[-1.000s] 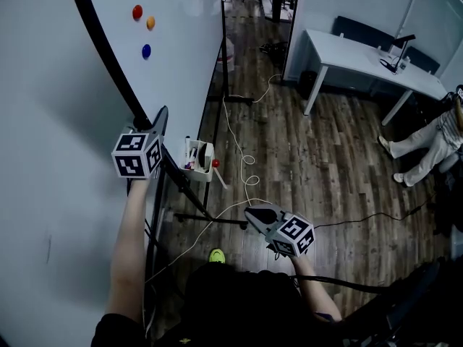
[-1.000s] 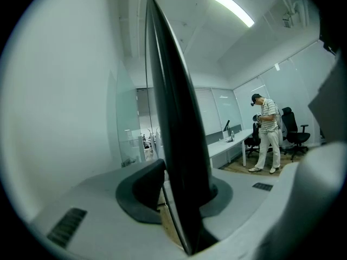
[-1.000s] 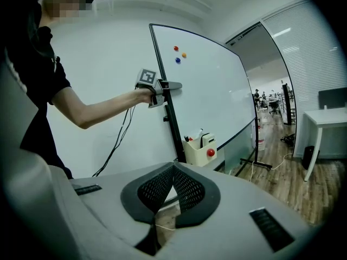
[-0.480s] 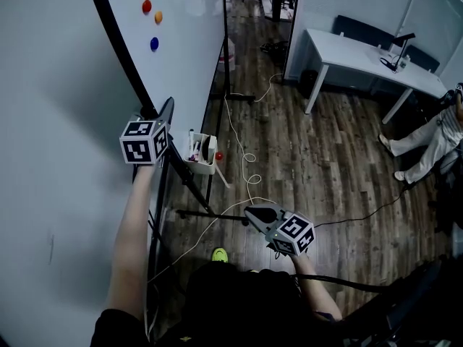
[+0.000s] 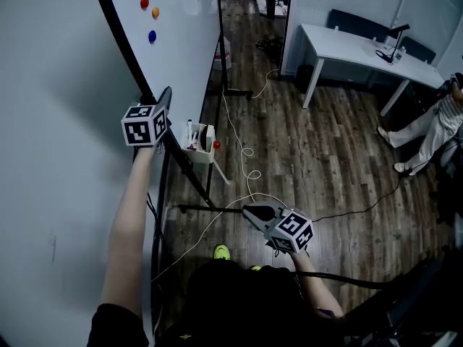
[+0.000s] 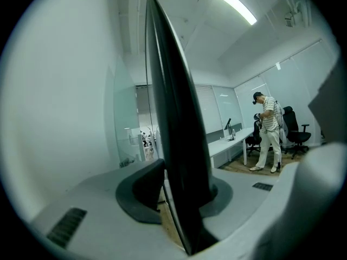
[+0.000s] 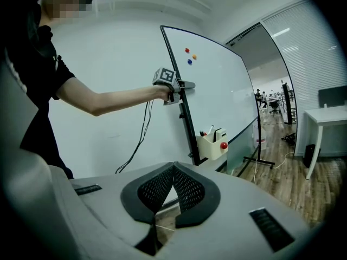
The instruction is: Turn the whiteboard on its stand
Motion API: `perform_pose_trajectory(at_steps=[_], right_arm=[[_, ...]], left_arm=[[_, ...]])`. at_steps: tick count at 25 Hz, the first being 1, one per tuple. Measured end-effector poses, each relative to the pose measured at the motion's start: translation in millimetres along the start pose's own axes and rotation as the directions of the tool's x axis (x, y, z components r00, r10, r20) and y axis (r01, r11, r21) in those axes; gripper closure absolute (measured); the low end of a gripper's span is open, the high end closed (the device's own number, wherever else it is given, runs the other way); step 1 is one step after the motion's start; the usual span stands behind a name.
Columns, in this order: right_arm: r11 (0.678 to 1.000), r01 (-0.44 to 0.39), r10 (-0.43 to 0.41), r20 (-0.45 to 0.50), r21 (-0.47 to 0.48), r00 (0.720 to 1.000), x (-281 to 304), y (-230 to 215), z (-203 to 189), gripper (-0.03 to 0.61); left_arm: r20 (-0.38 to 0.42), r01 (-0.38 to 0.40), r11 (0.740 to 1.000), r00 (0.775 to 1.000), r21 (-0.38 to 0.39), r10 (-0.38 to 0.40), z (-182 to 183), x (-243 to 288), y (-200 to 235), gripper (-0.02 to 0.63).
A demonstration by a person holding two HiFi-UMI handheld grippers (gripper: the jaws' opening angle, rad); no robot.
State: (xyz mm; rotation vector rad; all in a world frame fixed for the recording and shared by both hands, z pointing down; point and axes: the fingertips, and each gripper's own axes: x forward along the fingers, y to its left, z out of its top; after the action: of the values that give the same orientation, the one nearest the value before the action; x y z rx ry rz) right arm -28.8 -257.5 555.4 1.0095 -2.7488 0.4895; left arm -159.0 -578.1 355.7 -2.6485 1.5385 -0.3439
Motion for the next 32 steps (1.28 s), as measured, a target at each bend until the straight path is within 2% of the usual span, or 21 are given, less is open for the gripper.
perform_pose_trajectory(at_steps=[24, 29, 32], right_arm=[[1.000, 0.022, -0.022, 0.014, -0.015, 1.000, -24.2, 1.6, -0.3, 0.554], [1.000, 0.018, -0.018, 0.022, -0.022, 1.000, -29.1, -0.7, 3.0, 0.554], [1.000, 0.008, -0.008, 0.020, -0.031, 1.000, -30.3, -1.4, 4.4, 0.554]], left_arm=[[0.033, -0.002, 0.999, 0.999, -0.054, 0.004, -2.4, 1.1, 3.1, 0.480], [0.014, -0.001, 1.000, 1.000, -0.031, 0.001, -9.0, -4.9, 0.4, 0.474], [0.029, -0.008, 1.000, 1.000, -0.027, 0.008, -6.1, -14.6, -1.5, 0.474]])
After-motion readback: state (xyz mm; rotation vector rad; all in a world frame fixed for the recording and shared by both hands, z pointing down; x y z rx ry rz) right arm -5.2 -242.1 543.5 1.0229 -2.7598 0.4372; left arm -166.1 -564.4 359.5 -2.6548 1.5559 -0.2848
